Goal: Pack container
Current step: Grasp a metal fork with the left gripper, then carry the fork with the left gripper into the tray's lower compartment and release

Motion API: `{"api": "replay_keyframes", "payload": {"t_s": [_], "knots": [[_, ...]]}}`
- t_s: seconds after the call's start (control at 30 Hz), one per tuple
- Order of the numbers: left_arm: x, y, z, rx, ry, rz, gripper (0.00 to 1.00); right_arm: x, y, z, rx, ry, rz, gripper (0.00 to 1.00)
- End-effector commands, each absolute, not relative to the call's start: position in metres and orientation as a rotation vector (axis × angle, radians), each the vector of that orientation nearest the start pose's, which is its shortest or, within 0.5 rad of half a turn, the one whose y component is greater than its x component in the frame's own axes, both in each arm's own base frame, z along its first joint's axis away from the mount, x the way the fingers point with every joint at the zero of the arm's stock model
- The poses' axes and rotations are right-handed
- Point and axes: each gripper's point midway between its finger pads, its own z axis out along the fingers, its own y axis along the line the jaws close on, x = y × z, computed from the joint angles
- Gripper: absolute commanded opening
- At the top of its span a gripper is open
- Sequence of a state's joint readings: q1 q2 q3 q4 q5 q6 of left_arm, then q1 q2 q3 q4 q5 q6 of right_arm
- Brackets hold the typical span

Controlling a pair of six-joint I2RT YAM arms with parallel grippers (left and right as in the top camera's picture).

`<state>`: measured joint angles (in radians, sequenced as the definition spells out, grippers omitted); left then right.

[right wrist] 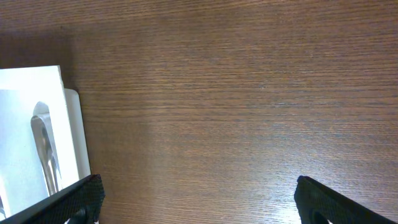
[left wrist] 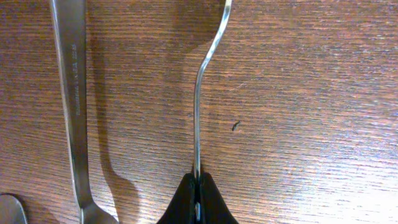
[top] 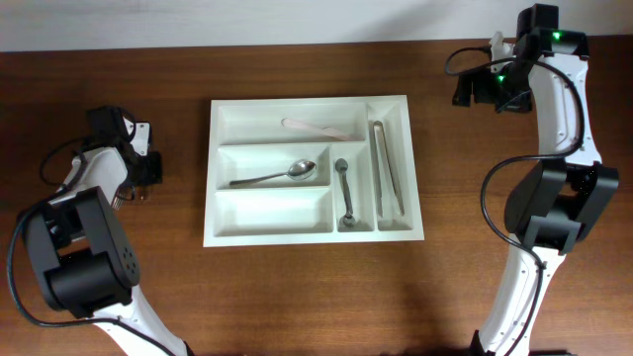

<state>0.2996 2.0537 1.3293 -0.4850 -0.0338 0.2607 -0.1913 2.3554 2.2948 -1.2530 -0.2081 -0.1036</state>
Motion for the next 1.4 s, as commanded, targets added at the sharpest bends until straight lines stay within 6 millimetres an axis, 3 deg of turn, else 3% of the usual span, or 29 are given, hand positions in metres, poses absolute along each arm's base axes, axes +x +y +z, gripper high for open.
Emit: {"api": "replay_keyframes", "payload": {"t_s": [0.0,0.07,0.23,0.27,0.4,0.47,0.57,0.73,0.9,1.17,1.37], "knots": [[0.421,0.141,-0.025,-0.07,2.874,0.185,0.02,0.517,-0.067,0.143,0.092,2.776,0.222,0.99],[0.428,0.143,-0.009,-0.07,2.863,0.188,0.02,0.517,-0.067,0.143,0.092,2.776,0.222,0.99],[0.451,0.143,0.065,0.02,2.795,0.193,0.02,0.517,-0.067,0.143,0.092,2.776,0.221,0.99],[0.455,0.131,0.099,0.149,2.762,0.167,0.02,0.517,-0.067,0.143,0.092,2.776,0.222,0.99],[0.452,0.096,0.158,0.433,2.67,0.134,0.02,0.517,-0.067,0.143,0.092,2.776,0.221,0.99],[0.441,0.065,0.177,0.629,2.614,0.071,0.02,0.517,-0.067,0.143,0.092,2.776,0.222,0.99],[0.418,0.019,0.192,0.879,2.546,-0.073,0.02,0.517,-0.067,0.143,0.092,2.776,0.221,0.99],[0.361,-0.059,0.192,1.279,2.468,-0.407,0.02,0.517,-0.067,0.143,0.092,2.776,0.222,0.99],[0.323,-0.097,0.174,1.483,2.485,-0.538,0.02,0.517,-0.067,0.143,0.092,2.776,0.222,0.99],[0.291,-0.135,0.141,1.717,2.43,-0.611,0.02,0.517,-0.067,0.143,0.092,2.776,0.221,0.99],[0.276,-0.139,0.113,1.826,2.42,-0.599,0.02,0.517,-0.067,0.143,0.092,2.776,0.222,0.99]]}}
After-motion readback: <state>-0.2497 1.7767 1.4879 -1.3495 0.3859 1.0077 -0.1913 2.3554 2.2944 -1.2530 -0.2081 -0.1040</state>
